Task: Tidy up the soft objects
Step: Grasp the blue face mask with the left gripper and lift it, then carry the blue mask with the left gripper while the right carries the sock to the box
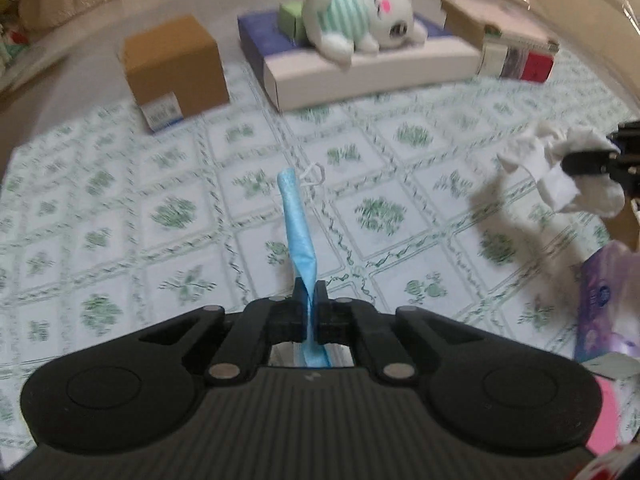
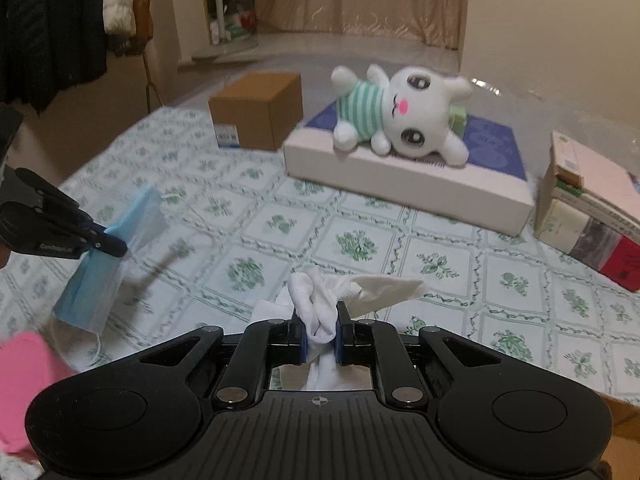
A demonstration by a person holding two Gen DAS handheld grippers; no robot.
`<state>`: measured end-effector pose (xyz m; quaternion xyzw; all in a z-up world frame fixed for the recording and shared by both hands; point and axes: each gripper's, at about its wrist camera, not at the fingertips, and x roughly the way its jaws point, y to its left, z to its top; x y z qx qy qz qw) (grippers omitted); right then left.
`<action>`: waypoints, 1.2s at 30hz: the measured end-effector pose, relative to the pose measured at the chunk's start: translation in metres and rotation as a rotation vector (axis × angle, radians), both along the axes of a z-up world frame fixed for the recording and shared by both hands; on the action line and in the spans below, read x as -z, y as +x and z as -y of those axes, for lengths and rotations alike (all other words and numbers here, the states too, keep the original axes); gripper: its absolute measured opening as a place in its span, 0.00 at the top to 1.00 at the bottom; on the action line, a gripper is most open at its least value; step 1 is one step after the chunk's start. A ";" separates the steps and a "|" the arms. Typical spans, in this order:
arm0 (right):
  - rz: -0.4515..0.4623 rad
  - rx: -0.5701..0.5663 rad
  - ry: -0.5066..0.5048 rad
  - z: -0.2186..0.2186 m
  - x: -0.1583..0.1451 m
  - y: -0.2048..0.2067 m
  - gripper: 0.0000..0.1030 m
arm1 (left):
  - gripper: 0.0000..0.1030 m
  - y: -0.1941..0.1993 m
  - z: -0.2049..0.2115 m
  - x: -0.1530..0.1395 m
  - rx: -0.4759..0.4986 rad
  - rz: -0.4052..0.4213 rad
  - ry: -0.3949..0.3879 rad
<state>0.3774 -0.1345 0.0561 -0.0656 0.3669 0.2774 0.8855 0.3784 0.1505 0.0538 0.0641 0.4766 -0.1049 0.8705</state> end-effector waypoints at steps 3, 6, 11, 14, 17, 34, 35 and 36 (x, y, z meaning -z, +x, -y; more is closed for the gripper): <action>0.026 0.015 0.016 0.010 -0.021 -0.023 0.88 | 0.98 -0.019 0.003 -0.031 -0.002 0.050 0.005; 0.051 0.027 0.024 0.022 -0.043 -0.051 0.88 | 0.98 -0.040 0.009 -0.065 0.009 0.096 0.008; 0.079 0.071 0.063 0.051 -0.072 -0.098 0.88 | 0.98 -0.081 0.031 -0.120 0.046 0.155 -0.019; 0.087 0.098 0.085 0.069 -0.084 -0.126 0.88 | 0.98 -0.106 0.052 -0.144 0.080 0.177 -0.048; 0.096 0.123 0.113 0.090 -0.094 -0.154 0.88 | 0.98 -0.130 0.079 -0.162 0.121 0.193 -0.080; 0.123 0.306 0.092 0.222 -0.089 -0.269 0.88 | 0.98 -0.192 0.245 -0.150 0.290 0.153 -0.237; 0.128 0.312 0.085 0.226 -0.087 -0.275 0.88 | 0.98 -0.194 0.254 -0.146 0.297 0.144 -0.249; 0.131 0.318 0.079 0.230 -0.086 -0.281 0.88 | 0.98 -0.196 0.262 -0.142 0.302 0.136 -0.258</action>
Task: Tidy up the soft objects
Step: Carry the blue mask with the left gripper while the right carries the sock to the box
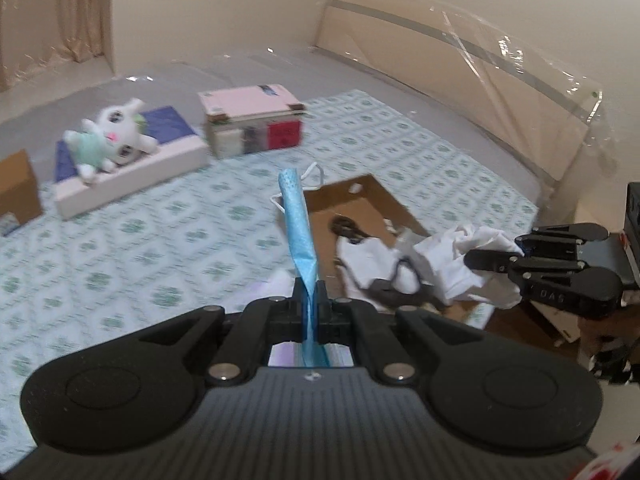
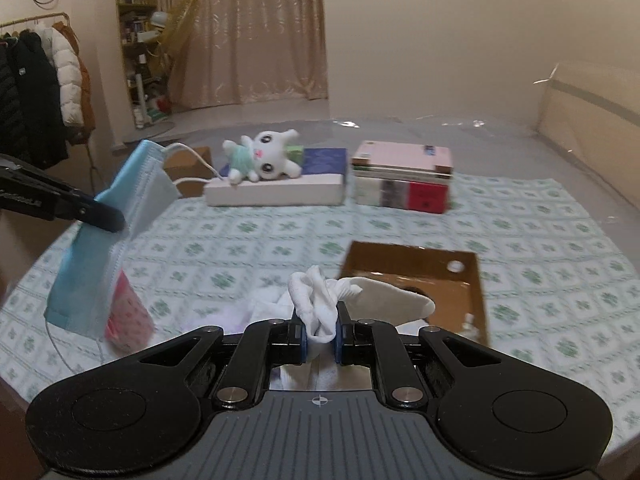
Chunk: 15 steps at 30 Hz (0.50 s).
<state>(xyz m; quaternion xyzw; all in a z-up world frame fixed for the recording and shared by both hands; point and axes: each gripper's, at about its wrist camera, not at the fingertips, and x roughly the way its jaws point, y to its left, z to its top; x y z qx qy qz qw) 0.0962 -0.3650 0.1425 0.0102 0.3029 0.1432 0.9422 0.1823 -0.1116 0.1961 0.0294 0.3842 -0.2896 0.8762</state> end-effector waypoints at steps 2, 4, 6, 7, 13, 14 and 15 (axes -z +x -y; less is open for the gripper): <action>0.005 0.008 -0.013 0.006 0.003 -0.007 0.88 | 0.98 -0.002 0.016 0.008 0.006 -0.013 -0.016; 0.010 0.014 -0.024 0.011 0.004 -0.015 0.88 | 0.98 -0.004 0.029 0.016 0.008 -0.029 -0.032; 0.013 0.018 -0.033 0.014 0.006 -0.020 0.88 | 0.98 -0.007 0.040 0.022 0.005 -0.039 -0.039; 0.014 0.020 -0.036 0.016 0.007 -0.023 0.88 | 0.98 -0.008 0.045 0.026 0.000 -0.043 -0.043; 0.008 0.042 -0.036 0.025 0.012 -0.031 0.88 | 0.98 -0.012 0.066 0.037 -0.017 -0.052 -0.059; 0.007 0.045 -0.035 0.026 0.012 -0.031 0.88 | 0.98 -0.012 0.067 0.038 -0.019 -0.053 -0.060; 0.006 0.048 -0.034 0.028 0.012 -0.032 0.88 | 0.98 -0.012 0.069 0.039 -0.020 -0.055 -0.060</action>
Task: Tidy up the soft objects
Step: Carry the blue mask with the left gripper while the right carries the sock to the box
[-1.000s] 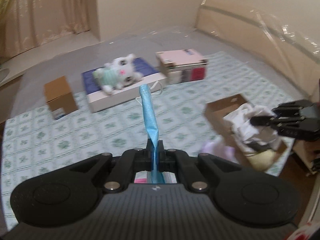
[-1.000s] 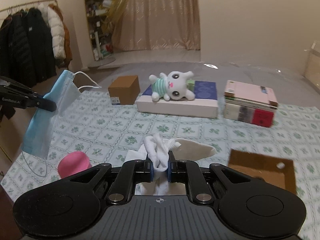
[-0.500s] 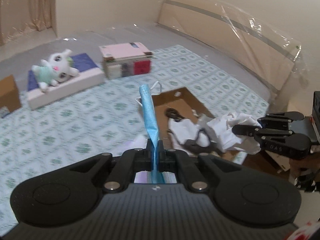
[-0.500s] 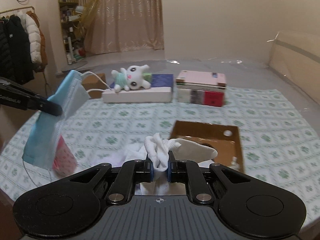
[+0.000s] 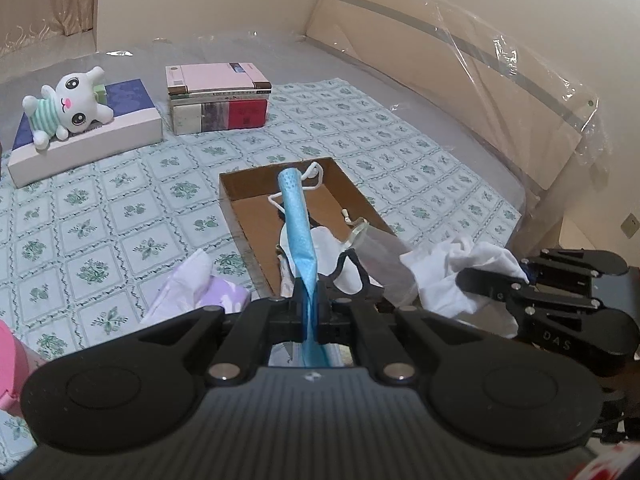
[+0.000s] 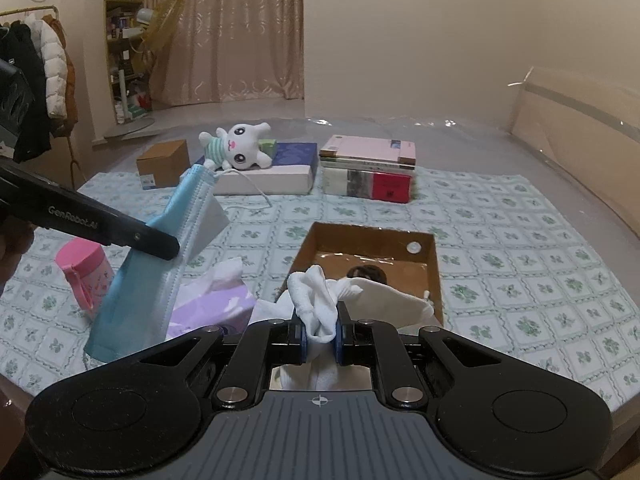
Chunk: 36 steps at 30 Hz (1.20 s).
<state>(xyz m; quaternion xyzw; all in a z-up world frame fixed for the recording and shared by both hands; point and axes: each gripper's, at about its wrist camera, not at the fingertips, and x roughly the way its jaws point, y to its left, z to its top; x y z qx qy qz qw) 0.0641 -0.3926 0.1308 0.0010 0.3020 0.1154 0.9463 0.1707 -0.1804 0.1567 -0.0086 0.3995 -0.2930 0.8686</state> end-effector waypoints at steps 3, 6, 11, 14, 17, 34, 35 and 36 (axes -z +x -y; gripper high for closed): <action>-0.002 0.011 -0.001 0.004 0.001 -0.003 0.88 | 0.98 0.001 0.005 0.003 0.001 -0.007 0.002; -0.008 0.021 -0.001 0.009 0.001 -0.003 0.88 | 0.98 0.002 0.010 0.006 0.009 -0.013 0.003; -0.015 0.035 -0.002 0.014 0.003 -0.002 0.88 | 0.98 0.005 0.017 0.013 0.019 -0.023 0.001; -0.020 0.042 -0.003 0.017 0.004 -0.003 0.88 | 0.98 0.007 0.021 0.016 0.027 -0.030 -0.002; -0.029 0.051 -0.005 0.021 0.006 -0.004 0.88 | 0.98 0.008 0.026 0.019 0.039 -0.036 -0.008; -0.033 0.053 -0.033 0.034 0.003 0.015 0.88 | 0.98 0.038 0.049 0.016 0.050 -0.041 -0.033; -0.033 0.052 -0.035 0.035 0.003 0.017 0.88 | 0.98 0.040 0.050 0.015 0.046 -0.038 -0.037; -0.032 0.051 -0.038 0.035 0.003 0.018 0.88 | 0.98 0.043 0.051 0.014 0.043 -0.037 -0.044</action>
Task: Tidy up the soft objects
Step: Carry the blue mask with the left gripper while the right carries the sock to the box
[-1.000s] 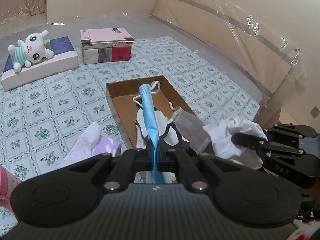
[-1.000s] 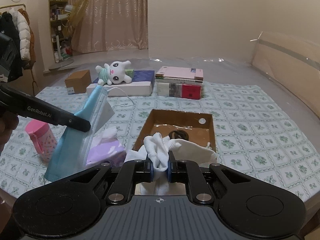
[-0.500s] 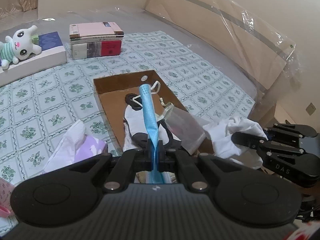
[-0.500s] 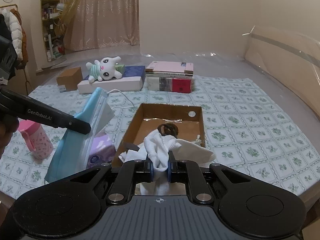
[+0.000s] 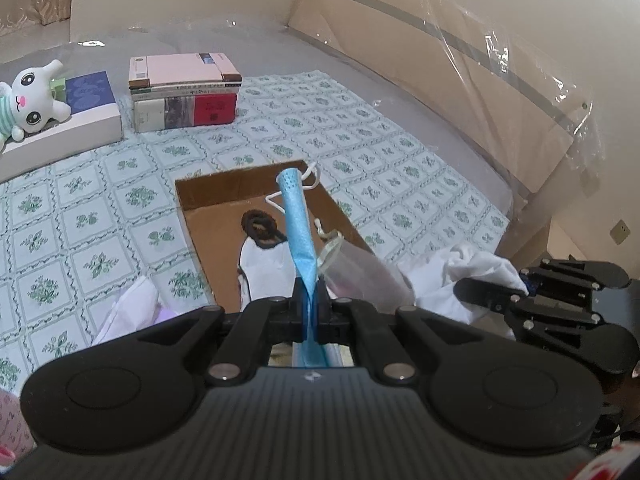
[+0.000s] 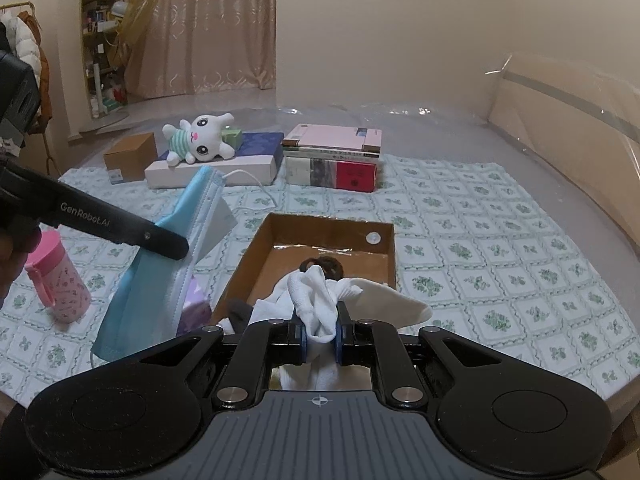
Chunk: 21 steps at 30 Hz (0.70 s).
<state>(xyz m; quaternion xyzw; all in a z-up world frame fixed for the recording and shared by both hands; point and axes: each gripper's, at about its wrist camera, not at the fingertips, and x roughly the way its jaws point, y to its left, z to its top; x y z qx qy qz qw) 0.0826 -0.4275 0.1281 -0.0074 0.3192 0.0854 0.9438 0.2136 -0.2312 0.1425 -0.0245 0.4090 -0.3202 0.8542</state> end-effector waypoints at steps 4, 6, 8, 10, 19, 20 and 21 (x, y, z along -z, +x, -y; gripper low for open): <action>0.007 -0.006 -0.010 0.000 -0.003 0.008 0.88 | 0.98 0.011 0.003 -0.007 -0.020 0.010 -0.027; 0.010 -0.013 -0.015 0.001 -0.006 0.012 0.88 | 0.98 0.017 0.005 -0.011 -0.026 0.017 -0.031; 0.012 -0.020 -0.021 0.000 -0.008 0.017 0.88 | 0.99 0.022 0.006 -0.014 -0.031 0.024 -0.033; 0.012 -0.028 -0.024 0.001 -0.008 0.025 0.88 | 0.98 0.028 0.007 -0.017 -0.036 0.031 -0.036; 0.036 -0.063 -0.045 0.009 -0.012 0.072 0.88 | 0.98 0.066 0.018 -0.011 -0.066 0.032 -0.028; 0.037 -0.065 -0.048 0.011 -0.011 0.078 0.88 | 0.98 0.071 0.020 -0.008 -0.067 0.028 -0.027; 0.037 -0.069 -0.051 0.011 -0.010 0.084 0.88 | 0.98 0.076 0.022 -0.004 -0.068 0.022 -0.027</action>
